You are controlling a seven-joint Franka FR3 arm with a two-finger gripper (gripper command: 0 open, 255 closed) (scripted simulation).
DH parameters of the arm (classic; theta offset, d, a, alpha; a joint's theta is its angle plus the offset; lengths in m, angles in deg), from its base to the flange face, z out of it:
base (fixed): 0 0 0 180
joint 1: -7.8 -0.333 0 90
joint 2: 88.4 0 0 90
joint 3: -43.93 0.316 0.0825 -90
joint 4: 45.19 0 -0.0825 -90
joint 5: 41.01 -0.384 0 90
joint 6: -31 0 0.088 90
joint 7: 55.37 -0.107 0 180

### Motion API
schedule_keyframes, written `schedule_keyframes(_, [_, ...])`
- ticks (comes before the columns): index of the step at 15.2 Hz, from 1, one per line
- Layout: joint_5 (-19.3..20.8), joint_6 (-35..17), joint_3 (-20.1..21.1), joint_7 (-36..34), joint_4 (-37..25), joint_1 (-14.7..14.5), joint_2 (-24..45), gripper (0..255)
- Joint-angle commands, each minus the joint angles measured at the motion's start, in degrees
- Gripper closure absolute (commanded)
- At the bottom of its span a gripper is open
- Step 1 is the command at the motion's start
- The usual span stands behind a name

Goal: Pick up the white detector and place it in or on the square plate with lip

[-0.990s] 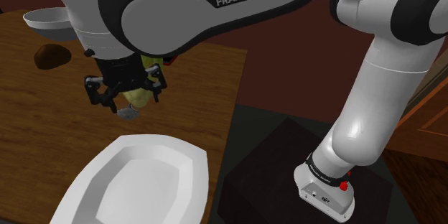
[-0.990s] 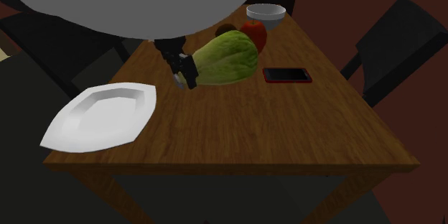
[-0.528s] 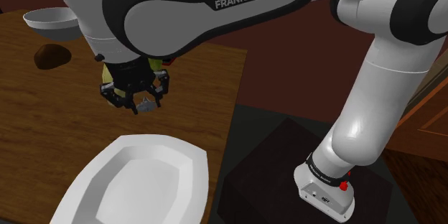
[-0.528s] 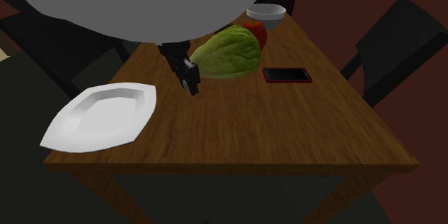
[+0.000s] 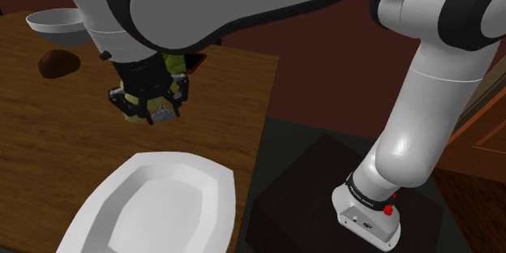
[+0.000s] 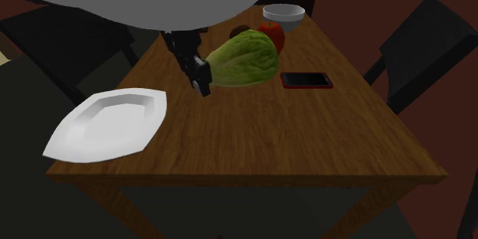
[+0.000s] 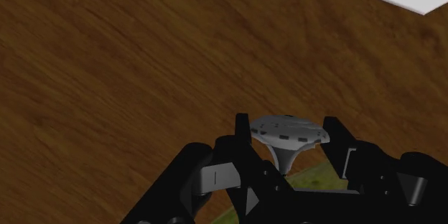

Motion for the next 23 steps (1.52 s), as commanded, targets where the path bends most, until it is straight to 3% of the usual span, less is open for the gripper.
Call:
schedule_keyframes(1, [0.0,1.49,0.05,0.22,-1.55,-0.18,0.08,255])
schedule_keyframes(13, [1.23,11.41,0.32,0.91,-12.78,-2.38,1.94,255])
schedule_keyframes(23, [-1.61,12.14,5.0,-10.81,-9.18,-8.91,-1.21,255])
